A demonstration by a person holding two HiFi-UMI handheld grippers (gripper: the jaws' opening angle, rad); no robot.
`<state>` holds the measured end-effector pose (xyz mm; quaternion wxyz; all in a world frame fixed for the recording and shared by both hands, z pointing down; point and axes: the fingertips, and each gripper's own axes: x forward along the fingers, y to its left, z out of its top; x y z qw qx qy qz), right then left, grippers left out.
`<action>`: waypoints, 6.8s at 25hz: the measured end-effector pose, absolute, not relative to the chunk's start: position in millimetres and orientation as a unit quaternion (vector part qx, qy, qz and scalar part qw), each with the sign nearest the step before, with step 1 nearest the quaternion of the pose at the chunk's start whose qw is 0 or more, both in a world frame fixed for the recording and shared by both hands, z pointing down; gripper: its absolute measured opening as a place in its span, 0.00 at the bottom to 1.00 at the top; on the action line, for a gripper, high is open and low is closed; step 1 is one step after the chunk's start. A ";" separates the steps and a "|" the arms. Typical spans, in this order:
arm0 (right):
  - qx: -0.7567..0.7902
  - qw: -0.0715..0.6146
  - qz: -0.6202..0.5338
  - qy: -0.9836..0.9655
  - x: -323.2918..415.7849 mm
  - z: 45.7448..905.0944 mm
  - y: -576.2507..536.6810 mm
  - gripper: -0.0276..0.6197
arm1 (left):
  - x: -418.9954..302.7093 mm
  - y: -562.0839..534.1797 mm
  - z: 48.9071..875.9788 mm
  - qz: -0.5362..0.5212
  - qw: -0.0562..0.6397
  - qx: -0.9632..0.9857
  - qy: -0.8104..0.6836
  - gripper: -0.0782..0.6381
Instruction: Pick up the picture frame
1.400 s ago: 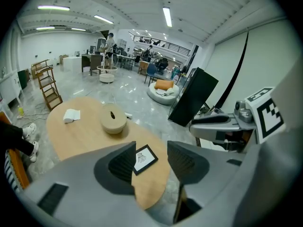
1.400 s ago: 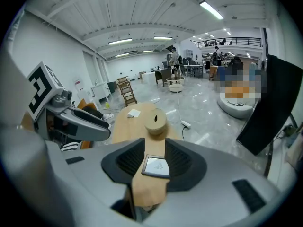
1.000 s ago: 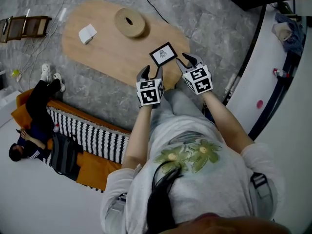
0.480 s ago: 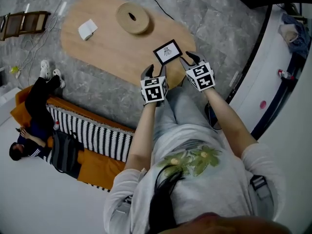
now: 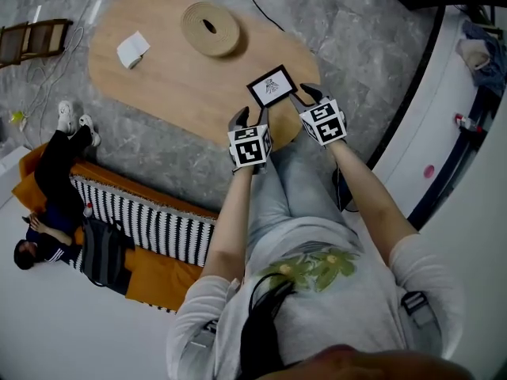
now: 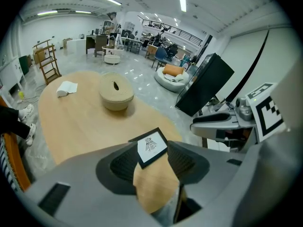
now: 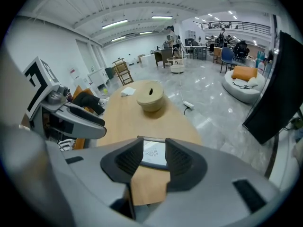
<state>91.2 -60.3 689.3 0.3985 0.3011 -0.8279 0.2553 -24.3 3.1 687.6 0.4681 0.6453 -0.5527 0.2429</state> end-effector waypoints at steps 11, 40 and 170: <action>0.272 0.435 0.264 -0.817 100.9 741.6 -59.3 0.26 | -19.3 -3.7 734.7 0.236 0.499 0.620 -0.558 0.39; 0.245 0.497 0.285 -0.782 104.1 846.4 -66.1 0.26 | -19.7 -3.8 831.2 0.267 0.535 0.588 -0.544 0.37; 0.392 0.299 0.293 -0.819 54.5 454.2 -48.2 0.17 | -92.3 -9.9 452.1 0.127 0.423 0.709 -0.549 0.18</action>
